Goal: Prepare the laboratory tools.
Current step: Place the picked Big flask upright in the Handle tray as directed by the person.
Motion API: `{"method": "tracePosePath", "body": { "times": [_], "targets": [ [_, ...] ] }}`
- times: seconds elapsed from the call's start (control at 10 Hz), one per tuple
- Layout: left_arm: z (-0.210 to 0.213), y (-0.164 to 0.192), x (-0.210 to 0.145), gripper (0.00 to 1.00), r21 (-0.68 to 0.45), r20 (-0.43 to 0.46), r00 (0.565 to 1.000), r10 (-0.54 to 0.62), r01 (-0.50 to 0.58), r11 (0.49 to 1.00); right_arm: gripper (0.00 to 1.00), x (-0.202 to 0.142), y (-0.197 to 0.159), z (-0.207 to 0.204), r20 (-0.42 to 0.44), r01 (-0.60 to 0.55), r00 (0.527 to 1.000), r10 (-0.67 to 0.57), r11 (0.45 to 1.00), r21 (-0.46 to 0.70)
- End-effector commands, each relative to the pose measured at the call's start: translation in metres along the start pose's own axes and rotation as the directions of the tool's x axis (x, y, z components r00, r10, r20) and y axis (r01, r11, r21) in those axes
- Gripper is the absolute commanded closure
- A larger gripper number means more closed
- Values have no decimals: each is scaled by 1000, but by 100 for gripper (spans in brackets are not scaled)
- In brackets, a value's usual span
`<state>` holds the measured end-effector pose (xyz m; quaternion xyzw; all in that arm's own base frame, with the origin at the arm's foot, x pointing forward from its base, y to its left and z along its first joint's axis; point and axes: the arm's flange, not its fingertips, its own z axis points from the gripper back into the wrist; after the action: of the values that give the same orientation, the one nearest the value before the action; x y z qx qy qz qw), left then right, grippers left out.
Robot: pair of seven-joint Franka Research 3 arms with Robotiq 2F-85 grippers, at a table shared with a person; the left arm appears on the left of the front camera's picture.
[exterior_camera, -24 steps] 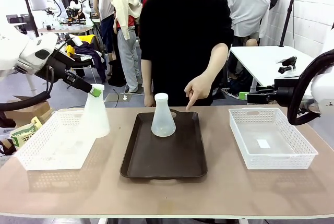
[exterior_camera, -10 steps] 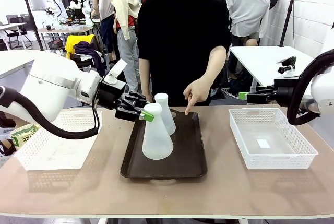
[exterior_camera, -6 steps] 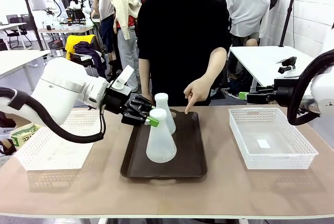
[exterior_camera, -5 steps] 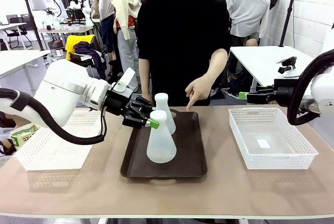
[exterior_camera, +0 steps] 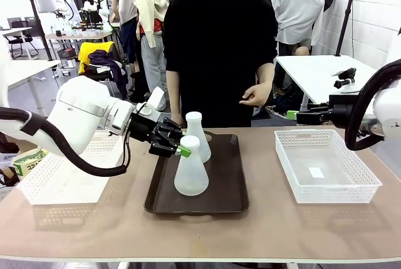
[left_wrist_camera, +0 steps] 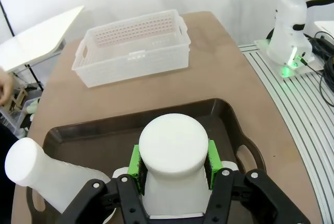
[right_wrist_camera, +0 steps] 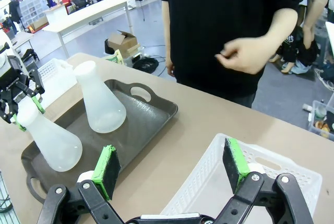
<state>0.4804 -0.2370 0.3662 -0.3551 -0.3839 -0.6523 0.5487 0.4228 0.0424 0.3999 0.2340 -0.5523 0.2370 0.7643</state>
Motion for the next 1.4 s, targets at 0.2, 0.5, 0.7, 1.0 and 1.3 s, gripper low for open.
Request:
{"method": "tracePosePath", "body": {
  "times": [0.2, 0.5, 0.7, 1.0, 1.3],
  "targets": [
    [-3, 5, -1, 42, 27, 29, 999, 40, -40, 999, 0, -1, 0, 1, -7, 12, 1000, -12, 1000, 1],
    [-1, 6, -3, 0, 27, 16, 998, 54, -54, 998, 0, -1, 0, 1, -7, 12, 1000, -12, 1000, 1],
    [3, 7, -9, 0, 11, 8, 995, 97, -97, 995, 0, -1, 0, 1, -7, 12, 1000, -12, 1000, 1],
    [10, 6, -18, 0, 3, -7, 990, 137, -137, 991, 0, -1, 0, 1, -7, 12, 1000, -12, 1000, 1],
    [14, 11, -30, 0, -76, -105, 969, 222, -231, 970, 0, -1, 0, 1, -7, 12, 1000, -12, 1000, 1]
  ]
}}
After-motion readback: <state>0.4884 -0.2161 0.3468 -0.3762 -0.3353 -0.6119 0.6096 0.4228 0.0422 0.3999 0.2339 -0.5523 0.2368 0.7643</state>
